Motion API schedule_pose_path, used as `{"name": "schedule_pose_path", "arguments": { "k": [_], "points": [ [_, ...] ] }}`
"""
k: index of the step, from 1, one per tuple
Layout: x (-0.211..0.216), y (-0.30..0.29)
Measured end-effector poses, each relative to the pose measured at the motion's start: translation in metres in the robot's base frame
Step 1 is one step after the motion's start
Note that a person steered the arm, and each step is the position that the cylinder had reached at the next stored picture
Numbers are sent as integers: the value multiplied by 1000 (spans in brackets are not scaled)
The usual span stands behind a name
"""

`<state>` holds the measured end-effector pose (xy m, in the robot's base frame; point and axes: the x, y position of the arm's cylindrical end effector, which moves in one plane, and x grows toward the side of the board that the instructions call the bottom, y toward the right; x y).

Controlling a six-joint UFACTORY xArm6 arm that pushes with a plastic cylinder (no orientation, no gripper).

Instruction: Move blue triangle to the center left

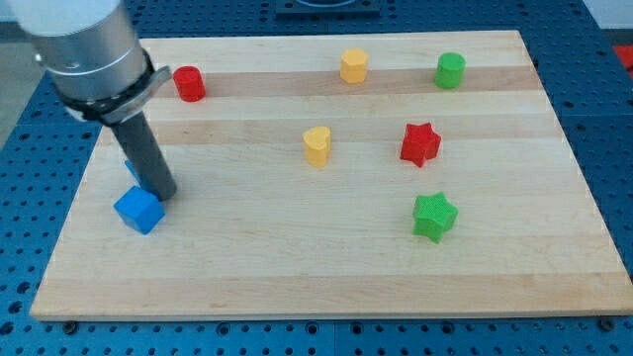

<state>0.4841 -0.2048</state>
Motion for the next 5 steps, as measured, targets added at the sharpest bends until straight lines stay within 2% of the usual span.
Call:
{"name": "schedule_pose_path", "arguments": {
  "k": [2, 3, 5],
  "points": [
    [-4, -30],
    [-24, -40],
    [-98, -76]
  ]
}}
